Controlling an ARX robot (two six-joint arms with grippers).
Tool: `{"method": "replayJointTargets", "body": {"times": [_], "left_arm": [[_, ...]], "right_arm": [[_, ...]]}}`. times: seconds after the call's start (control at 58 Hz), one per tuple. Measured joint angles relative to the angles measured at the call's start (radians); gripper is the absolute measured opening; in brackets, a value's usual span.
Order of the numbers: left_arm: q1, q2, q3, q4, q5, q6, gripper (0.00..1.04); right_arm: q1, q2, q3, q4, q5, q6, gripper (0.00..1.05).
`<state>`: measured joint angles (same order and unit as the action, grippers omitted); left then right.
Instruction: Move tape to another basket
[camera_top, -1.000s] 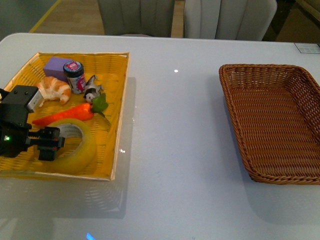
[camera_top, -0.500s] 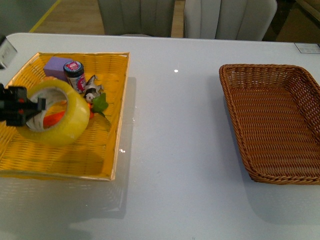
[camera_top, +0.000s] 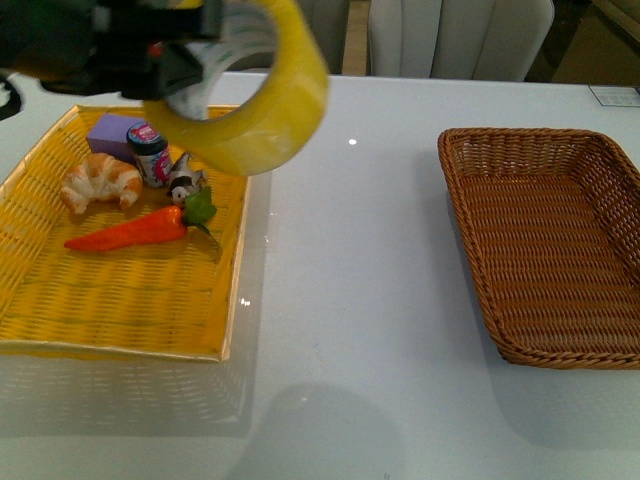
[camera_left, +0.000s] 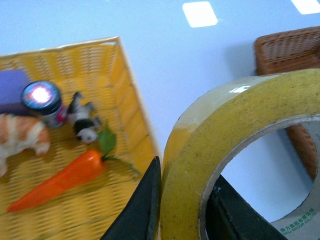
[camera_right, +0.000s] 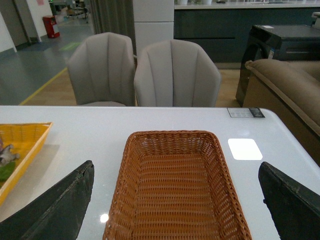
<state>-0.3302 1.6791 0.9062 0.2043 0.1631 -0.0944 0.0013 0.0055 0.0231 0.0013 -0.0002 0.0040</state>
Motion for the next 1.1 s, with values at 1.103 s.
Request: {"method": "replayJointTargets", "body": {"times": [1.103], "left_arm": [[-0.293,-0.017,0.055,-0.068,-0.039,-0.056,0.16]], "right_arm": [[0.055,0.682,0.153,0.34,-0.447,0.726,0.96]]}}
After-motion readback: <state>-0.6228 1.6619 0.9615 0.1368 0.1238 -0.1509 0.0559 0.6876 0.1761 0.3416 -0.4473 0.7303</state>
